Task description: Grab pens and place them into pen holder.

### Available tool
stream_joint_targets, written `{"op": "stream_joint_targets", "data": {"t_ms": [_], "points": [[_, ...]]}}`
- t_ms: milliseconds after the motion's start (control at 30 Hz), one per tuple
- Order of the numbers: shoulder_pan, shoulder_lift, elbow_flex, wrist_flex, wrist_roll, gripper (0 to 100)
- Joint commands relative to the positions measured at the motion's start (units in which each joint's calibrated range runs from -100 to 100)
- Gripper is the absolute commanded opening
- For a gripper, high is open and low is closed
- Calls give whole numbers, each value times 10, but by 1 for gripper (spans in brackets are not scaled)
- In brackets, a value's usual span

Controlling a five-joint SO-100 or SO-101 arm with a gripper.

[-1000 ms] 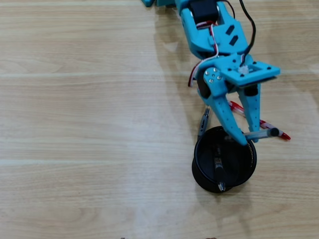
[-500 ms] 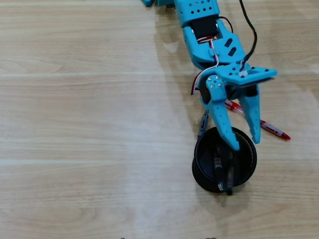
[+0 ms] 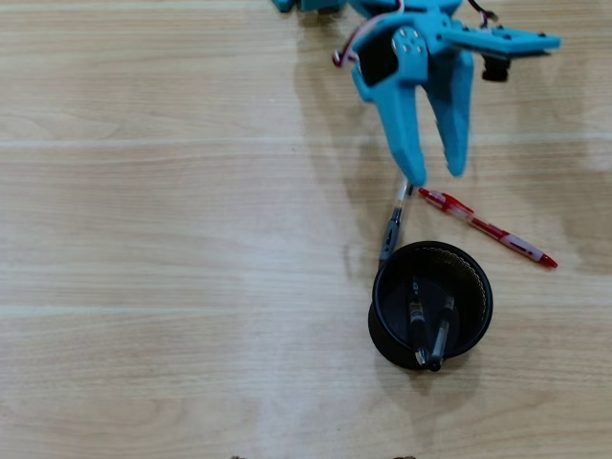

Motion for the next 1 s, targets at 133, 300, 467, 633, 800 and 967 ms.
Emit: {"op": "stream_joint_targets", "data": {"t_ms": [133,300,467,633,800,967], "points": [[22,-42,-4,650,-182,18],[-57,51,-6,509,-232,23],[-86,149,-7,339,-234,25],[-85,231,-30,262,-234,25],[-75,307,-92,259,-232,25],[-62,408,-179,259,-231,25]]}}
